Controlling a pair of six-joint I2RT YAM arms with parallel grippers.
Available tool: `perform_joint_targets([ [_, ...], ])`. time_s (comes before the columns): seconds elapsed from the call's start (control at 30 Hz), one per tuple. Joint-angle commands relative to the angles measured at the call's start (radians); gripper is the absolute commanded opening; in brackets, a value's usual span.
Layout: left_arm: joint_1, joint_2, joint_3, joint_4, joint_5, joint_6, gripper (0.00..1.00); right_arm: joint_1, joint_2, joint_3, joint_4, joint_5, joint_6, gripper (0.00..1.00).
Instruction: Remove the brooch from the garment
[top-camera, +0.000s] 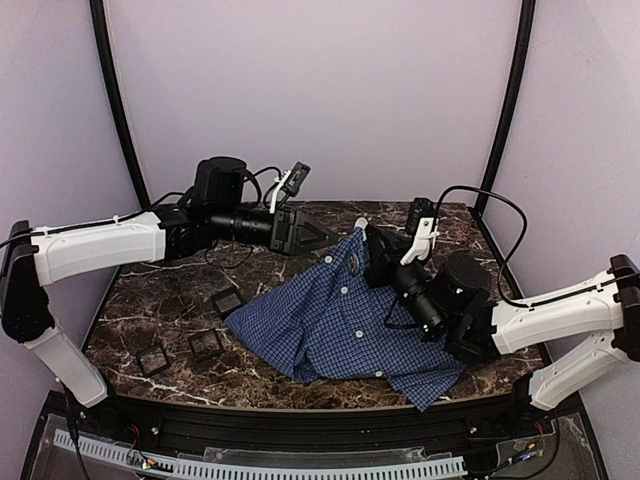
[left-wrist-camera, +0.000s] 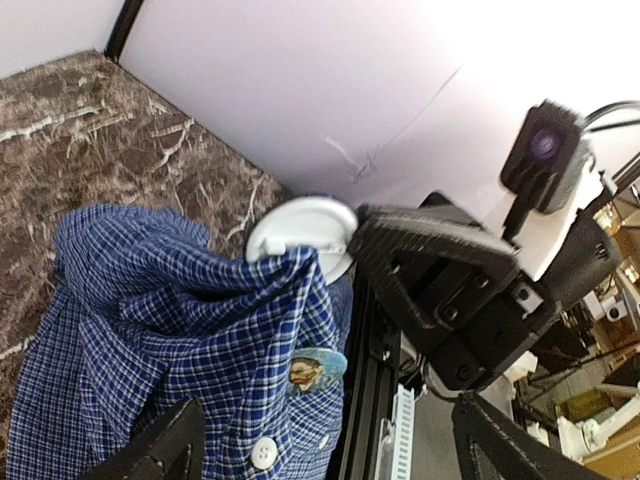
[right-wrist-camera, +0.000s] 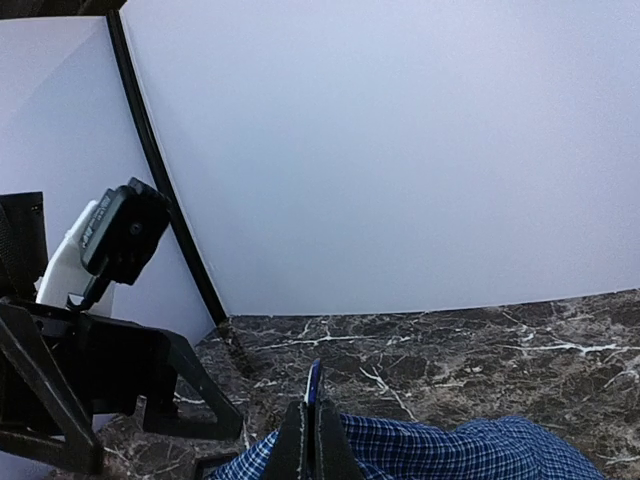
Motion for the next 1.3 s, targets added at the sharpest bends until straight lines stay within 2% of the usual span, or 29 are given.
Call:
perform_joint_targets([
  [0.0, -0.001, -0.087, -0.047, 0.183, -0.106, -0.08, 0.92, 0.01, -0.059, -0.028, 0.1, -0.059, 0.067, 0.0],
  [0.17, -0.002, -0.047, -0.039, 0.338, -0.034, -0.184, 0.95, 0.012, -0.101, -0.048, 0.128, -0.097, 0.098, 0.0],
  [0.33, -0.01, -0.011, -0.017, 0.368, 0.013, -0.217, 0.94, 0.012, -0.121, -0.057, 0.157, -0.119, 0.111, 0.0],
  [0.47, -0.017, 0.02, 0.004, 0.387, 0.045, -0.242, 0.89, 0.012, -0.122, -0.057, 0.169, -0.13, 0.123, 0.0],
  [0.67, -0.032, 0.072, 0.031, 0.434, 0.092, -0.289, 0.67, 0.012, -0.121, -0.051, 0.186, -0.151, 0.132, 0.0],
  [0.83, -0.049, 0.097, 0.051, 0.443, 0.117, -0.303, 0.55, 0.012, -0.115, -0.047, 0.193, -0.159, 0.136, 0.0],
  [1.03, -0.051, 0.105, 0.041, 0.482, 0.126, -0.334, 0.3, 0.012, -0.106, -0.049, 0.197, -0.166, 0.153, 0.0],
  [1.27, -0.052, 0.095, 0.018, 0.51, 0.112, -0.342, 0.05, 0.013, -0.106, -0.063, 0.169, -0.158, 0.182, 0.0],
])
